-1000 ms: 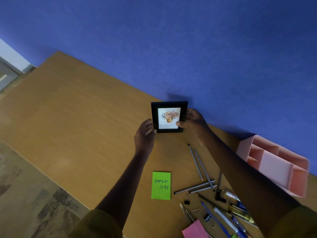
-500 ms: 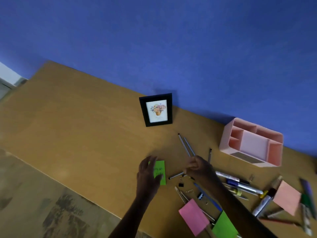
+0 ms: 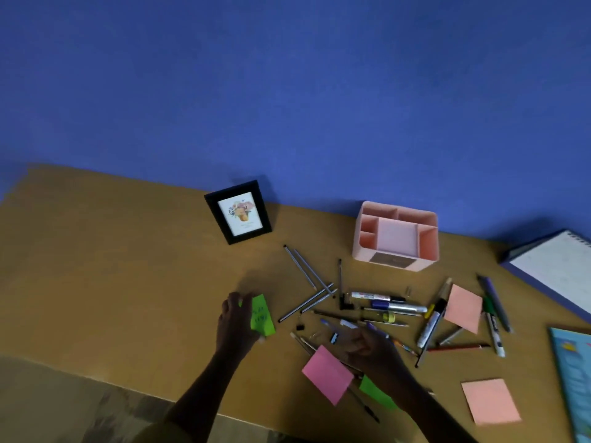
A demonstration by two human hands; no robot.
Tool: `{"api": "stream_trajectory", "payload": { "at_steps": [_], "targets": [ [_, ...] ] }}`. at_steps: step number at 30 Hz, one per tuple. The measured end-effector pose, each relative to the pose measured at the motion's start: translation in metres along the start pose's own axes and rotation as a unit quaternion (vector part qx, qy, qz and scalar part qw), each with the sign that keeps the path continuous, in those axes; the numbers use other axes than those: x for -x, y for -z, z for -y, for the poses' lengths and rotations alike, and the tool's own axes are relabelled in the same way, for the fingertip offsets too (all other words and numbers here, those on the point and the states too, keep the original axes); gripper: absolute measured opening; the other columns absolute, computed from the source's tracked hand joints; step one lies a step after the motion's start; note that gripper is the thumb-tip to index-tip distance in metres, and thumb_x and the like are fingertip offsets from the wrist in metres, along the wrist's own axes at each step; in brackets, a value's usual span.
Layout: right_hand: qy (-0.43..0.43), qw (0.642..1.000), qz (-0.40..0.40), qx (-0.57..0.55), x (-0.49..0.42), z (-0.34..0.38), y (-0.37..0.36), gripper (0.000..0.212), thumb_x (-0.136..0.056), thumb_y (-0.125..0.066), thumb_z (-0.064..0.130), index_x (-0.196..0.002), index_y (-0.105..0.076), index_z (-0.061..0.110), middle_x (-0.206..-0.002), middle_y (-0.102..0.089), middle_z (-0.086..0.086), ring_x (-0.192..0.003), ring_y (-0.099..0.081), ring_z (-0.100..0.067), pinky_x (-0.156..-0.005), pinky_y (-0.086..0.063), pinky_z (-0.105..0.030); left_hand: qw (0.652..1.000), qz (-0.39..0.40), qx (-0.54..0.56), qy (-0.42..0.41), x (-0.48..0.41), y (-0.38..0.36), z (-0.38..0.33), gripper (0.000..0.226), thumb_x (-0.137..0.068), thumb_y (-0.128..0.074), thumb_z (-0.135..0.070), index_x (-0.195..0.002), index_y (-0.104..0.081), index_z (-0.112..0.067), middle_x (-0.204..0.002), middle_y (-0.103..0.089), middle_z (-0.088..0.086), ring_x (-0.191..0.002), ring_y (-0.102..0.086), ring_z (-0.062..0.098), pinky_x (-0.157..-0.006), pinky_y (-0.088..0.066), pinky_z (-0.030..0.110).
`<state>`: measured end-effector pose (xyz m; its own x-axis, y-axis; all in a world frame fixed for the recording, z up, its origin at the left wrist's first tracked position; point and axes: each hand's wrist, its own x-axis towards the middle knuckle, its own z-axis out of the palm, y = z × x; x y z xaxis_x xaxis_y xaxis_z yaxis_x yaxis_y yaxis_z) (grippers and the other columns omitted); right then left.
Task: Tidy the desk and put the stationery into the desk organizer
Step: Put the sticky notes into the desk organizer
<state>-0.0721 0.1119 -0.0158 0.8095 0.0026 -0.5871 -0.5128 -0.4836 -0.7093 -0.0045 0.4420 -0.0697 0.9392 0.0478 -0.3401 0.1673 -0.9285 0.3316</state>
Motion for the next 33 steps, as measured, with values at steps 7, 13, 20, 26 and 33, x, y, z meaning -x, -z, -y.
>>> {"api": "stream_trajectory", "payload": {
  "at_steps": [7, 13, 20, 26, 33],
  "targets": [
    [0.006, 0.999, -0.034, 0.010, 0.022, -0.021, 0.020, 0.032, -0.083, -0.087, 0.012, -0.105, -0.068, 0.025, -0.105, -0.072, 0.007, -0.098, -0.071, -0.006, -0.075, -0.060, -0.024, 0.996, -0.078, 0.042, 0.001, 0.019, 0.012, -0.012, 0.065, -0.070, -0.092, -0.012, -0.128, -0.062, -0.023, -0.123, -0.055, 0.001, -0.110, -0.061, 0.031, -0.069, -0.056, 0.040],
    [0.011, 0.997, -0.074, 0.009, 0.031, -0.036, 0.031, 0.032, -0.079, -0.090, 0.012, -0.097, -0.072, 0.031, -0.098, -0.077, 0.006, -0.097, -0.072, -0.005, -0.081, -0.057, -0.022, 0.988, -0.124, 0.081, -0.036, 0.037, 0.014, -0.032, 0.031, -0.087, -0.075, -0.003, -0.111, -0.073, -0.024, -0.103, -0.070, 0.000, -0.097, -0.067, 0.030, -0.074, -0.055, 0.041],
    [0.089, 0.993, -0.075, 0.027, 0.021, -0.017, 0.050, 0.015, -0.094, -0.077, 0.013, -0.101, -0.075, 0.026, -0.093, -0.076, 0.010, -0.085, -0.070, 0.003, -0.077, -0.063, -0.036, 0.973, -0.116, 0.149, -0.136, 0.040, 0.034, -0.098, 0.021, -0.088, -0.068, -0.025, -0.105, -0.081, -0.025, -0.100, -0.079, -0.011, -0.088, -0.071, 0.008, -0.075, -0.053, 0.026],
    [0.220, 0.969, -0.116, 0.012, -0.005, 0.040, 0.073, 0.046, -0.091, -0.082, 0.013, -0.134, -0.071, 0.023, -0.112, -0.075, 0.010, -0.087, -0.073, 0.004, -0.073, -0.057, -0.014, 0.946, -0.111, 0.158, -0.260, 0.023, 0.046, -0.177, 0.020, -0.093, -0.077, -0.016, -0.109, -0.083, -0.025, -0.101, -0.080, -0.012, -0.086, -0.071, 0.001, -0.076, -0.051, 0.018],
    [0.334, 0.908, -0.222, 0.123, -0.037, 0.078, 0.121, 0.012, -0.095, -0.079, 0.010, -0.106, -0.080, 0.016, -0.104, -0.079, 0.002, -0.095, -0.076, -0.011, -0.087, -0.066, -0.035, 0.913, -0.152, 0.158, -0.343, -0.014, 0.060, -0.242, 0.015, -0.098, -0.073, -0.021, -0.111, -0.082, -0.020, -0.103, -0.081, -0.006, -0.091, -0.073, 0.004, -0.080, -0.059, 0.022]
  ]
}}
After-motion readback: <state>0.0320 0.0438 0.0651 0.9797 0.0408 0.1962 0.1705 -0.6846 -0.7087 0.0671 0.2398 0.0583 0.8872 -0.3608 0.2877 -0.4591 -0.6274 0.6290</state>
